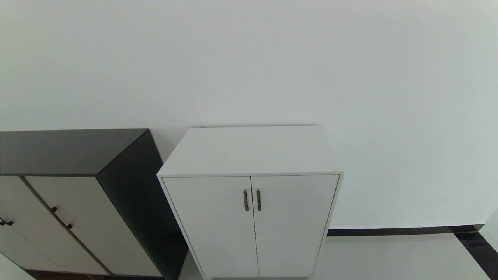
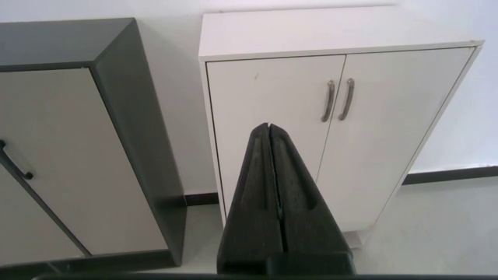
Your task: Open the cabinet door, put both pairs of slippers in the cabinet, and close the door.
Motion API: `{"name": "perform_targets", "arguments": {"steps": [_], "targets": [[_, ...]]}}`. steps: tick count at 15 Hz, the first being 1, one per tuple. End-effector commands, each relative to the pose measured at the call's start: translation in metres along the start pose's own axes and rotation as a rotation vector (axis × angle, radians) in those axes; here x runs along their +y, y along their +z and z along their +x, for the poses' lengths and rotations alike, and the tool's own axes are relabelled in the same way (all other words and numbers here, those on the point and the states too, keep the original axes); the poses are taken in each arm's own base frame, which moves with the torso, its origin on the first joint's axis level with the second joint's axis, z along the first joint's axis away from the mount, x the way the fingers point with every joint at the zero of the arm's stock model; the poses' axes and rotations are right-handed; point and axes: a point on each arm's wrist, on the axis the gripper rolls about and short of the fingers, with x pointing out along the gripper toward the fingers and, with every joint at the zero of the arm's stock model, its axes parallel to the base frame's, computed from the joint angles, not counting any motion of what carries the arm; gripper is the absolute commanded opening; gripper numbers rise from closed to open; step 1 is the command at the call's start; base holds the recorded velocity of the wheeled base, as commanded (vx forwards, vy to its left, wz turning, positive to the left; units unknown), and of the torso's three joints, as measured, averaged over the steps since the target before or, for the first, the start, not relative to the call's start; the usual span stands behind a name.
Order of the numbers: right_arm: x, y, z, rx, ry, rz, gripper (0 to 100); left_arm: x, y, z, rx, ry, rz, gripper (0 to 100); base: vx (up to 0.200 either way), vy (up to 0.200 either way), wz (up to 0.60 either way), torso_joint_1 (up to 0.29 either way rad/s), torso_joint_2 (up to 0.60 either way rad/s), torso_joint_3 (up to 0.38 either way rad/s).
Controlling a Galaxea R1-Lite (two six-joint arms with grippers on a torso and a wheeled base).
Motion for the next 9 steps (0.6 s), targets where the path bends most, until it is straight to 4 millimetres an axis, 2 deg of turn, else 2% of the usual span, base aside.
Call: {"name": "perform_targets", "arguments": {"steps": [1,9], "targets": [[0.0001,-0.001,-0.0015,-0.02,-0.005,0.002,0,0.0,0.0,0.0,0.0,0.0,0.001,0,0.0,0.0,0.0,0.0,0.0,0.0],[0.0002,-0.0006,-0.0018,-0.023,0.0,0.041,0,0.0,0.0,0.0,0.0,0.0,0.003,0,0.0,0.0,0.0,0.0,0.0,0.0]]}}
